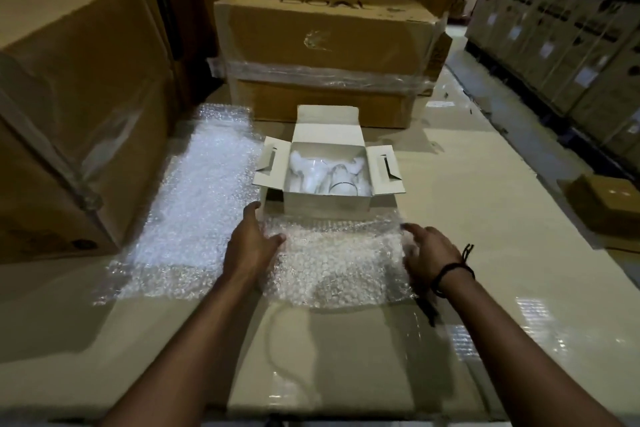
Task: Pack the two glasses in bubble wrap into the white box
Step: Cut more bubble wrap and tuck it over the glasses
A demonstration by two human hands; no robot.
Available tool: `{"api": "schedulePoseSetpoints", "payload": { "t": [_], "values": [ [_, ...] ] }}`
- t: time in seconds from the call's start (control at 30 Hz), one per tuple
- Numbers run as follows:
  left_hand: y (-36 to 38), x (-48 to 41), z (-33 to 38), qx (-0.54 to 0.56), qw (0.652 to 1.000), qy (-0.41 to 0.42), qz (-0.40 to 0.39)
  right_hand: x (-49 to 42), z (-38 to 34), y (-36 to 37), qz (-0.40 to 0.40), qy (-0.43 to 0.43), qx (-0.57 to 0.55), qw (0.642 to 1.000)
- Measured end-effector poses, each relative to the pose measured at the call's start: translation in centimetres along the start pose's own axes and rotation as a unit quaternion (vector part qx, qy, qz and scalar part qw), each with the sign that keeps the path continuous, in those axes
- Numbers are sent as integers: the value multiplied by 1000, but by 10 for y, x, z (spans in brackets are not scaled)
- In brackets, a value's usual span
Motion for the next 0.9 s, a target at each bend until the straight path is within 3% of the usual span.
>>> {"api": "schedulePoseSetpoints", "payload": {
  "t": [0.07, 0.17, 0.27, 0.4, 0.5, 0.57, 0.67, 0.73, 0.8, 0.9],
  "values": [
    [1, 7, 1, 42, 999, 11, 0, 4, -13, -8, 82, -50, 94, 991],
    [-3, 11, -7, 94, 995, 2, 16, 15, -48, -8, 178, -181, 56, 966],
    [-9, 13, -13, 128, 991, 1, 31, 15, -74, 19, 96, -254, 69, 960],
    [-18, 13, -22, 132, 991, -9, 35, 12, -72, 54, -24, -221, 124, 967],
    [-17, 18, -21, 89, 995, 2, 32, 8, -66, 52, -3, -206, 135, 969],
    [-17, 24, -13, -3, 997, 56, 49, 6, -63, 54, -18, -205, 147, 967],
    [-4, 31, 3, -198, 963, 176, 54, 5, -62, 51, -20, -215, 124, 968],
    [17, 35, 10, -228, 946, 229, -9, 1, -54, 28, 59, -176, 72, 980],
    [41, 38, 7, -273, 926, 246, -91, -4, -25, 1, 142, -43, 0, 989],
    [68, 41, -12, -350, 889, 208, -208, -8, 16, 2, 67, 132, 28, 989]
  ]
}}
Point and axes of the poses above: each hand's wrist, its own x-axis away from the middle knuckle, its own y-axis out of the palm, z = x × y, the point moved 8 cm from there along -x, towards the middle knuckle, and after that the axes turned 14 degrees about x, right-handed, at the moved point
